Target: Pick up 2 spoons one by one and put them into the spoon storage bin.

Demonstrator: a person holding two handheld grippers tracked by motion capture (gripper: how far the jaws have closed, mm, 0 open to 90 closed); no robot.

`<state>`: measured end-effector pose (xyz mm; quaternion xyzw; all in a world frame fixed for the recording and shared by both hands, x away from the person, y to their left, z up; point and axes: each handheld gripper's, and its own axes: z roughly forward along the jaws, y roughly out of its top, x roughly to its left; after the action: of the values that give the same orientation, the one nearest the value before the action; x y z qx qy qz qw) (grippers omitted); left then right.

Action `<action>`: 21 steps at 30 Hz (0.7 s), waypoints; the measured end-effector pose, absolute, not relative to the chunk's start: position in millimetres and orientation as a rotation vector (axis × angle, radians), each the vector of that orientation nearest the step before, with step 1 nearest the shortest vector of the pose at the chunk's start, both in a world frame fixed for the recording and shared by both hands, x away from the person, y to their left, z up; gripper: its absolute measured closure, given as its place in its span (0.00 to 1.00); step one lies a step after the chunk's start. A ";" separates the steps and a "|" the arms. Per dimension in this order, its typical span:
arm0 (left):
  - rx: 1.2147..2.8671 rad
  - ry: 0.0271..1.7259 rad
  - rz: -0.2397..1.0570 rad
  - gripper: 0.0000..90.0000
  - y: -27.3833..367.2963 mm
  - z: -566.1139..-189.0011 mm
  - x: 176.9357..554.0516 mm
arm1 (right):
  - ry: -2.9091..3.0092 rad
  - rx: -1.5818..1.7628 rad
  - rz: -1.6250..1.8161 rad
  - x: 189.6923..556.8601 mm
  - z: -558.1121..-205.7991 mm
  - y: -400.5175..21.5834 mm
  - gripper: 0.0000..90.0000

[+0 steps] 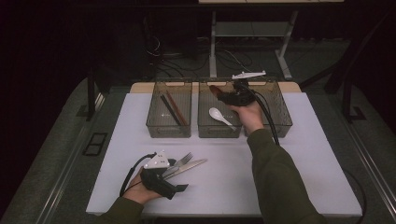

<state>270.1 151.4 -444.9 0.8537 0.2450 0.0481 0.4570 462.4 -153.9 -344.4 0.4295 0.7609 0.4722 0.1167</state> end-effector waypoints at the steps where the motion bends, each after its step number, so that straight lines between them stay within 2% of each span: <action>1: 2.104 0.602 0.120 0.00 151.6 -444.7 270.4 | 2.229 1.261 1.379 464.6 -344.4 -151.9 0.91; 8: 2.105 0.592 0.124 0.00 150.8 -444.7 270.5 | 2.229 1.275 1.377 477.0 -345.9 -139.6 0.91; 21: 2.115 0.581 0.120 0.00 148.8 -444.7 269.9 | 2.286 1.296 1.282 484.7 -371.3 -125.1 0.89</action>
<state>269.9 148.8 -444.7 0.8574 0.2354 0.0488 0.4551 484.7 -125.1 -371.3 0.4405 0.7772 0.4360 0.1086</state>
